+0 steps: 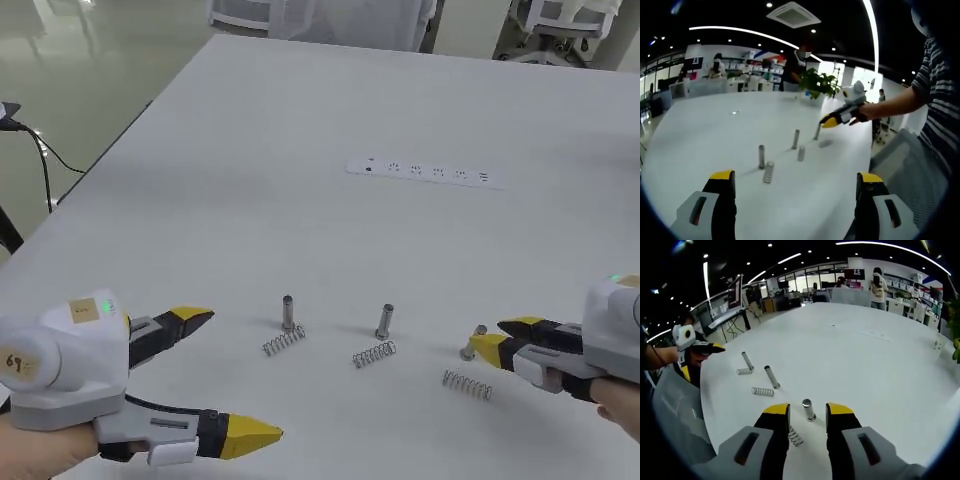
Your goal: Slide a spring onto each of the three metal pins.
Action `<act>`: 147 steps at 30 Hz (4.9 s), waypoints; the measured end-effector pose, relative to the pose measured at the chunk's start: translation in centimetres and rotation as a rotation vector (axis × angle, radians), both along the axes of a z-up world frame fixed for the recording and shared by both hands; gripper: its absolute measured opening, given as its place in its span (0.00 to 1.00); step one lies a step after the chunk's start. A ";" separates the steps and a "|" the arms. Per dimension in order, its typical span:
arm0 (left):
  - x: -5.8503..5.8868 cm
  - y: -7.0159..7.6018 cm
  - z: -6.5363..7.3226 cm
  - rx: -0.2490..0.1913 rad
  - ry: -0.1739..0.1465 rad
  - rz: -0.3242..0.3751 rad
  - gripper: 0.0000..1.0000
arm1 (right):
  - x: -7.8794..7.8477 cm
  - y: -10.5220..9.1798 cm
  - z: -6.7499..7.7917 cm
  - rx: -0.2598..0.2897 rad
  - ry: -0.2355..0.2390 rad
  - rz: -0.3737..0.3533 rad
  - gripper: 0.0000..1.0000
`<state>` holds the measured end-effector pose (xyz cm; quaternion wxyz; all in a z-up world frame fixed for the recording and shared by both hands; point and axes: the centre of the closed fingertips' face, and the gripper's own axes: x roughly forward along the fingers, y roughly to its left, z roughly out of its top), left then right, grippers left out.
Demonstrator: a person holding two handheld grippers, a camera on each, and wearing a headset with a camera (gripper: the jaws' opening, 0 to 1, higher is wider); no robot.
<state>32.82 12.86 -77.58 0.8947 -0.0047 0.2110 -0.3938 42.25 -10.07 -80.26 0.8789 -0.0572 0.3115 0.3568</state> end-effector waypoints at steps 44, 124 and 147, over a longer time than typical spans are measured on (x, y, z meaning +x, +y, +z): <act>1.2 0.2 0.6 0.012 -0.012 -0.003 0.97 | -2.4 -1.4 -0.4 -0.104 -0.006 0.161 0.26; -0.4 -0.7 0.8 0.018 0.000 -0.052 0.95 | -4.8 0.5 -5.2 -0.536 -0.067 0.683 0.08; 0.2 -4.7 0.2 0.014 0.017 -0.216 0.81 | -6.1 2.5 -2.1 -0.508 -0.120 0.726 0.08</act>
